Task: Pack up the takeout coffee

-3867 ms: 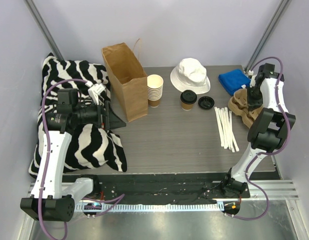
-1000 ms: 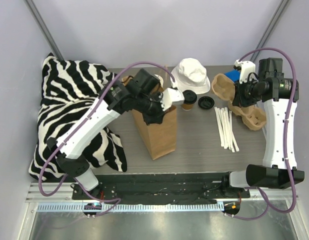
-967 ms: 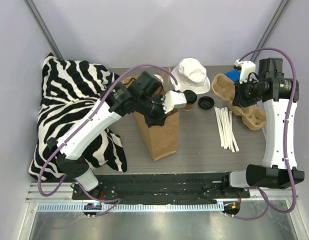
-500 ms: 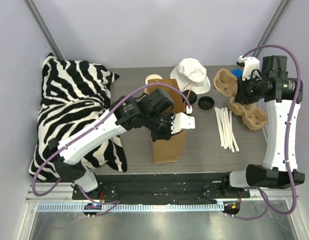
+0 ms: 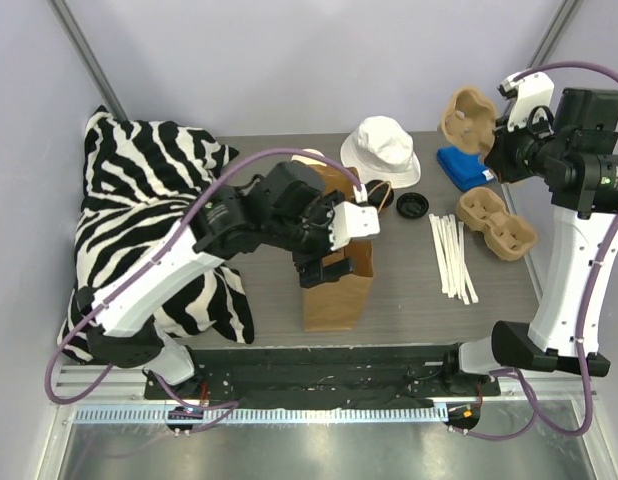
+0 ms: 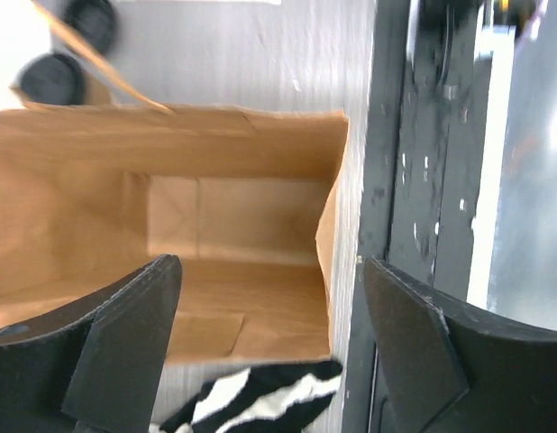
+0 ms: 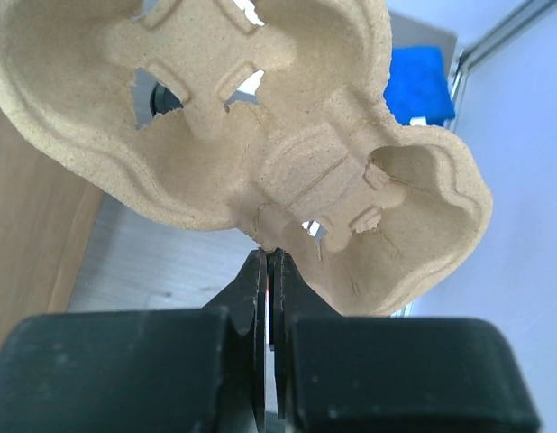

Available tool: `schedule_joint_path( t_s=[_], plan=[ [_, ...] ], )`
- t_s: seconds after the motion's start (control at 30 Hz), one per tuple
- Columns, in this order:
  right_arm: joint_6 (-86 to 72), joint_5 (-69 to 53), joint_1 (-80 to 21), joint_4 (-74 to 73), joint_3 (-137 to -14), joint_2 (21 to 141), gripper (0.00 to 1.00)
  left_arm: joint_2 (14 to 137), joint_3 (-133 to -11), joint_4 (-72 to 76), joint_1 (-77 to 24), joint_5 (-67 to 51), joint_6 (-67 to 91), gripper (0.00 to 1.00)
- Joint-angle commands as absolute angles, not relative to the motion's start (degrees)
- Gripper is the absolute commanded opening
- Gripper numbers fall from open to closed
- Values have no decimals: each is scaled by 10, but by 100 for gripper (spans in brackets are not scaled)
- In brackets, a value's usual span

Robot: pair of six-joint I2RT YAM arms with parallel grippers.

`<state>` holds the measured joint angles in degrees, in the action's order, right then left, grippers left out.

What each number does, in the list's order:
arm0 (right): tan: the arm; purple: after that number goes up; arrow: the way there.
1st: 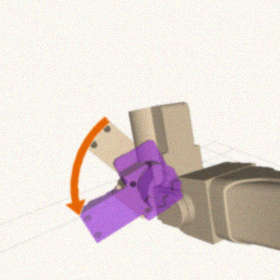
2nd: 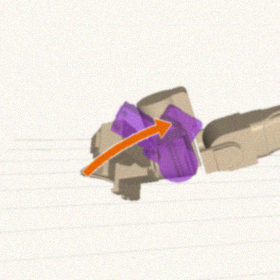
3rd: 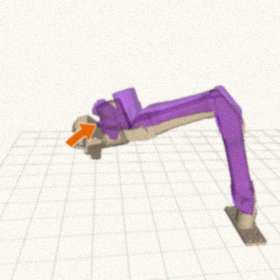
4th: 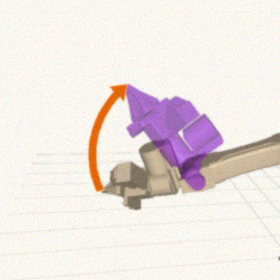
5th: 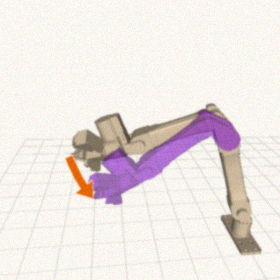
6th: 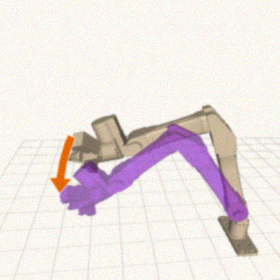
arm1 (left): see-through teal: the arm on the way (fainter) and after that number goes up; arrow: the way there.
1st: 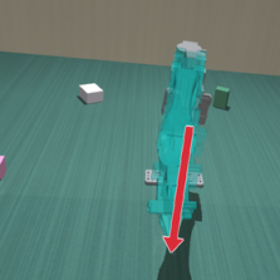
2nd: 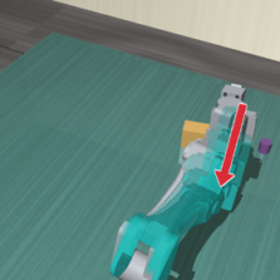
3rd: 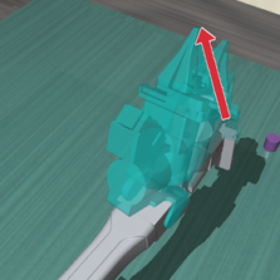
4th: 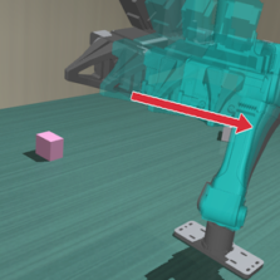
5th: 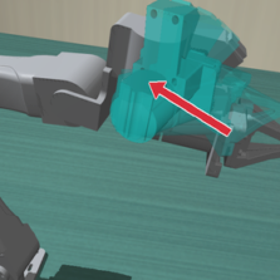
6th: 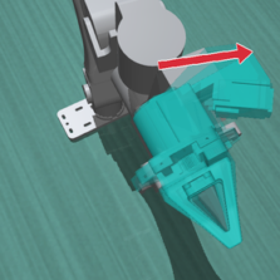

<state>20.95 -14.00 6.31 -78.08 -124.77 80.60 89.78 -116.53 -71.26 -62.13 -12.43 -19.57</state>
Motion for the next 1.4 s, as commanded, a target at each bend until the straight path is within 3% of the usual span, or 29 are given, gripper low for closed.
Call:
schedule_joint_path(
  t_s=[0.0, 0.27, 0.4, 0.83, 1.0, 1.13, 1.37],
  plan=[
    [220, -162, 39, -746, -1303, 815, 1, 826, -1214, -650, -616, -103, -150, 88],
    [201, -91, -64, -686, -1352, 828, 1, 714, -1147, -437, -473, -11, -36, 86],
    [153, -88, -88, -617, -1346, 824, 1, 693, -1158, -379, -449, 53, -6, 86],
    [2, -37, -171, -512, -1380, 869, 1, 802, -1231, -181, -432, 26, 31, 80],
    [8, 117, -269, -486, -1335, 871, 1, 869, -1254, -87, -440, 61, 30, 82],
    [33, 220, -343, -464, -1309, 874, 1, 902, -1251, -36, -456, 105, 53, 89],
    [23, 287, -379, -435, -1285, 872, 1, 942, -1280, -50, -456, 87, 103, 82]
  ],
)
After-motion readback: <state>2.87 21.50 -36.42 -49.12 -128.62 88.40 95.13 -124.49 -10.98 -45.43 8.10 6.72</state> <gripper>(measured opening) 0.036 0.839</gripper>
